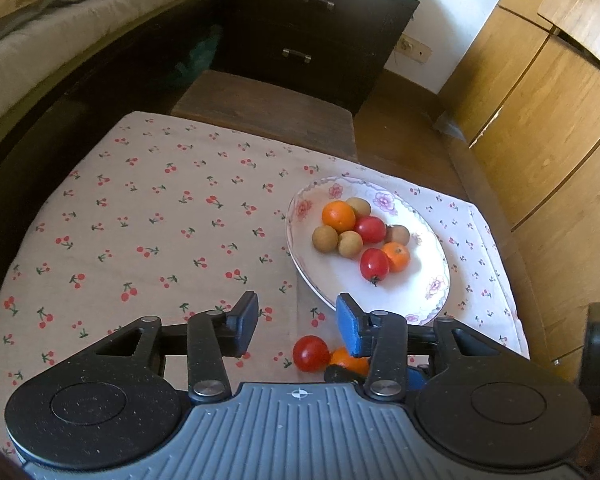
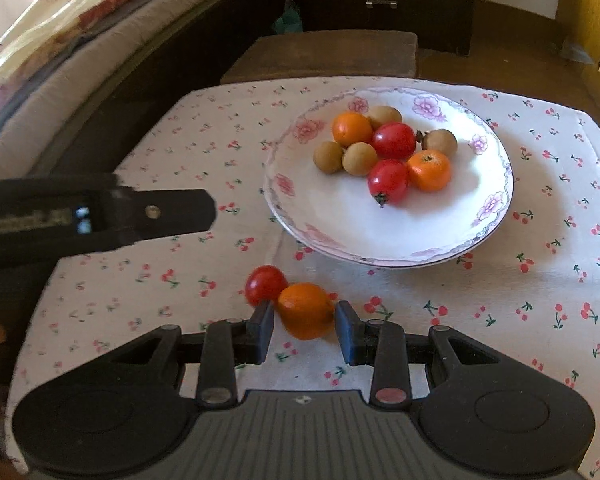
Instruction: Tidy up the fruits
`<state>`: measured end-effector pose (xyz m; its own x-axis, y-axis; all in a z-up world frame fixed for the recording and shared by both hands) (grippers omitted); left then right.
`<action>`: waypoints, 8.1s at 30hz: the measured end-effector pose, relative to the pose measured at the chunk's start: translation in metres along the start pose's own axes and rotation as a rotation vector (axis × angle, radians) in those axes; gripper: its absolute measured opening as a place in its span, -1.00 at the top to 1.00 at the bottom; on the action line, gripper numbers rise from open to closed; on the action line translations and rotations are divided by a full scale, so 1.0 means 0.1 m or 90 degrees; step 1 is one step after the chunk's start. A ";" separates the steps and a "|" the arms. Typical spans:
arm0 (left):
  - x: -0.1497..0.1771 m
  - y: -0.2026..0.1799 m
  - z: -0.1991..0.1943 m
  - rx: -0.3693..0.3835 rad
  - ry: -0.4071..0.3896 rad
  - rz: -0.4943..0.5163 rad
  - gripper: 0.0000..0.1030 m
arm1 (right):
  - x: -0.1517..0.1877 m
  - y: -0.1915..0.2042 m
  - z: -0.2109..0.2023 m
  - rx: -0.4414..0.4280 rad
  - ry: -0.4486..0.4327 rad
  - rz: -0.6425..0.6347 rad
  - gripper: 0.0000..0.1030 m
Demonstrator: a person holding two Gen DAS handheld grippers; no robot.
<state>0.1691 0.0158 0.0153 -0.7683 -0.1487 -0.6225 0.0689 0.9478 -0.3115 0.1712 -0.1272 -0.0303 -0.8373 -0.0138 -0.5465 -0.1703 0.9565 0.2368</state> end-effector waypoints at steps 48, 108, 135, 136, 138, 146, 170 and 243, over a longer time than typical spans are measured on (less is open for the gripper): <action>0.34 -0.28 0.63 -0.035 0.091 0.059 0.10 | 0.10 -0.48 -0.15 0.045 0.012 0.023 0.35; -0.02 -0.49 0.56 -0.006 0.030 0.049 0.34 | -0.39 -0.75 -0.28 0.039 -0.087 0.086 0.35; -0.03 -0.46 0.37 -0.015 -0.002 0.038 0.00 | -0.34 -0.75 -0.52 0.050 -0.122 0.119 0.31; -0.02 -0.47 0.34 -0.016 -0.004 0.039 -0.04 | -0.32 -0.74 -0.54 0.052 -0.121 0.117 0.30; 0.01 -0.47 0.29 -0.017 -0.007 0.045 -0.10 | -0.27 -0.72 -0.57 0.061 -0.117 0.110 0.29; 0.18 -0.50 0.08 -0.041 -0.023 0.077 -0.40 | -0.06 -0.67 -0.77 0.069 -0.117 0.119 0.24; 0.63 -0.44 -0.34 -0.124 -0.053 0.126 -1.00 | 0.46 -0.51 -1.16 0.067 -0.129 0.141 0.11; 1.27 -0.32 -0.92 -0.126 -0.055 0.146 -1.00 | 1.19 -0.12 -1.47 0.089 -0.113 0.091 0.10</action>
<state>0.0103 -0.0070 0.0121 -0.6895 0.0596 -0.7218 0.1023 0.9946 -0.0156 -0.0028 -0.1827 0.0200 -0.7418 0.1630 -0.6505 0.0263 0.9763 0.2147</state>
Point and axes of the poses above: each gripper's, at about its wrist camera, not at the fingertips, and z roughly the way its jaws point, y to its left, x to its underside, the point moved 2 cm from there along z, roughly the way its jaws point, and after that the axes turned 6 degrees about -y, right-handed, at the moved point
